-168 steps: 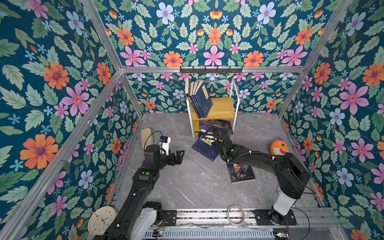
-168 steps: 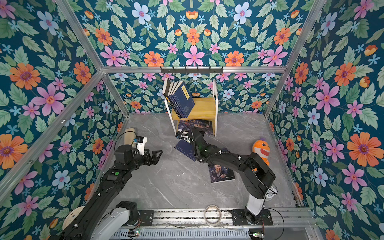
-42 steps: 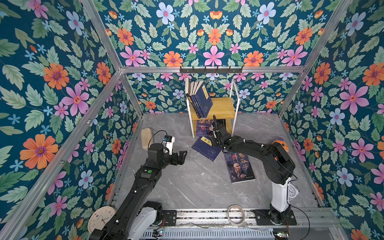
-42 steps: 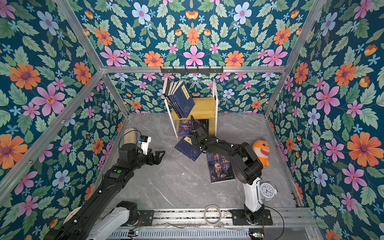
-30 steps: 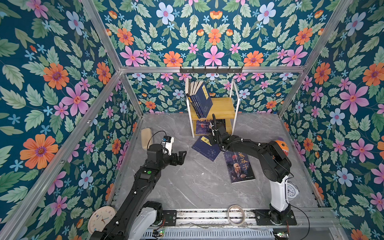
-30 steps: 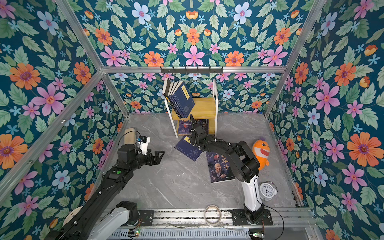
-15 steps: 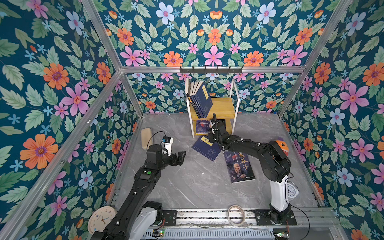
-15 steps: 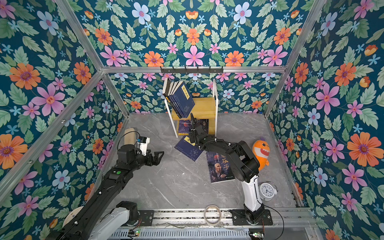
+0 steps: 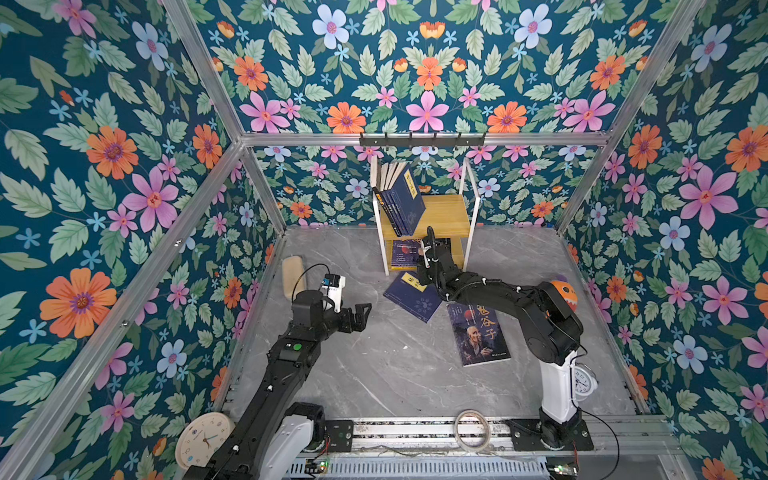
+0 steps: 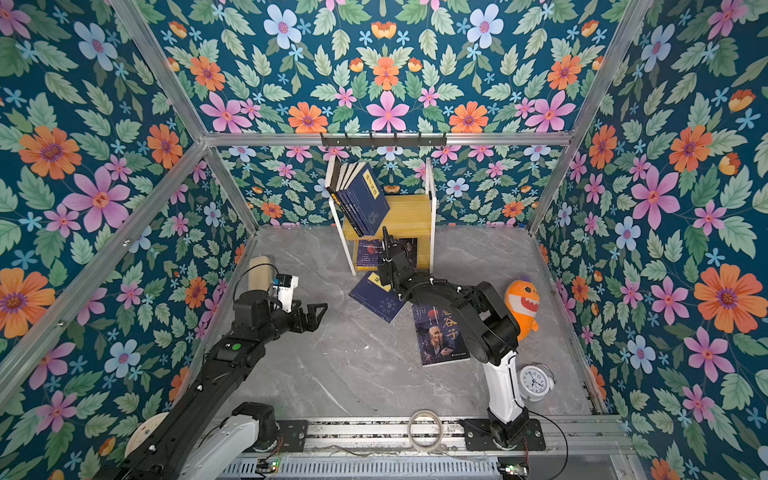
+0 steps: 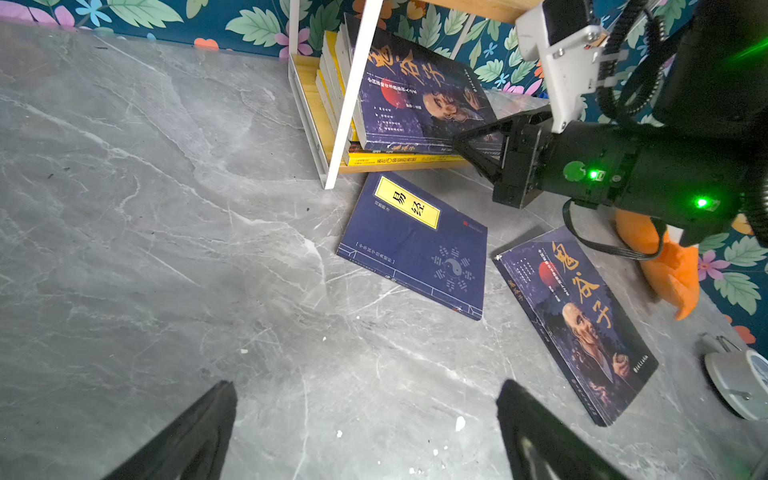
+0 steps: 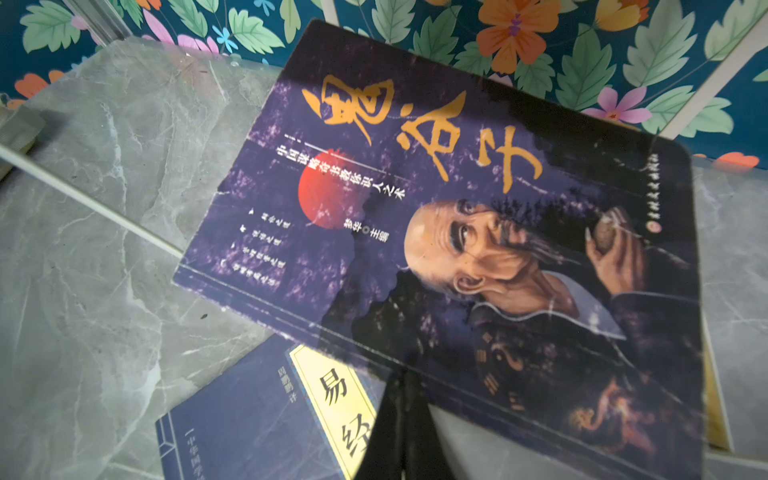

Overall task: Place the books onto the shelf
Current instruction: 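Push the purple book deeper onto the lower shelf with the right gripper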

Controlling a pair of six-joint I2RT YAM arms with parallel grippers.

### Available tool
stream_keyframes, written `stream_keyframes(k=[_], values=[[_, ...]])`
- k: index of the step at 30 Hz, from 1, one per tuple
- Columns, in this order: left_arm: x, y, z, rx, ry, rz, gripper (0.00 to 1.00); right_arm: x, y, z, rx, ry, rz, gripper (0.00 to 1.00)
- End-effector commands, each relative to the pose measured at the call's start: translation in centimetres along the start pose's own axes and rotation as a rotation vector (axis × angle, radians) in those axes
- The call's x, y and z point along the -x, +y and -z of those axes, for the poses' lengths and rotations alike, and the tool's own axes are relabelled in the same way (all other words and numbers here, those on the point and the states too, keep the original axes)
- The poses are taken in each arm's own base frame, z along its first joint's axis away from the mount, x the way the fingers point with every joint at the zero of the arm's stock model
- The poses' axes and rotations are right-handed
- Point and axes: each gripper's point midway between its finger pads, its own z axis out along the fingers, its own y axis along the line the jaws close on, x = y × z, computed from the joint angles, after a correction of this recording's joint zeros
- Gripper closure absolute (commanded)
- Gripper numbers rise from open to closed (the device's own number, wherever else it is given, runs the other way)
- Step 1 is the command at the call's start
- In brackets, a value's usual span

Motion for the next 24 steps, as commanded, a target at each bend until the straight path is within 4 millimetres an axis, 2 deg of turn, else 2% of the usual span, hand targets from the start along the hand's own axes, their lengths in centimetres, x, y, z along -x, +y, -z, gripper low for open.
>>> stream_keyframes(k=[1, 4, 8, 12, 15, 24], values=[[0.6, -0.3, 0.1, -0.013, -0.025, -0.009, 0.0, 1.3, 0.1, 0.0, -0.001, -0.054, -0.012, 1.0], [0.6, -0.1, 0.2, -0.005, -0.024, -0.012, 0.0, 1.3, 0.1, -0.3, 0.005, -0.055, -0.009, 1.0], [0.7, -0.3, 0.2, -0.014, -0.026, -0.008, 0.0, 1.4, -0.1, 1.0, 0.015, -0.069, -0.052, 1.0], [0.5, -0.2, 0.2, -0.008, -0.028, -0.012, 0.0, 0.2, -0.1, 1.6, 0.034, -0.057, -0.084, 1.0], [0.7, -0.4, 0.3, -0.022, -0.034, -0.003, 0.0, -0.7, -0.2, 1.4, 0.029, -0.046, -0.088, 1.0], [0.6, -0.4, 0.3, -0.022, -0.033, -0.005, 0.0, -0.2, -0.4, 0.1, 0.018, -0.06, -0.094, 1.0]])
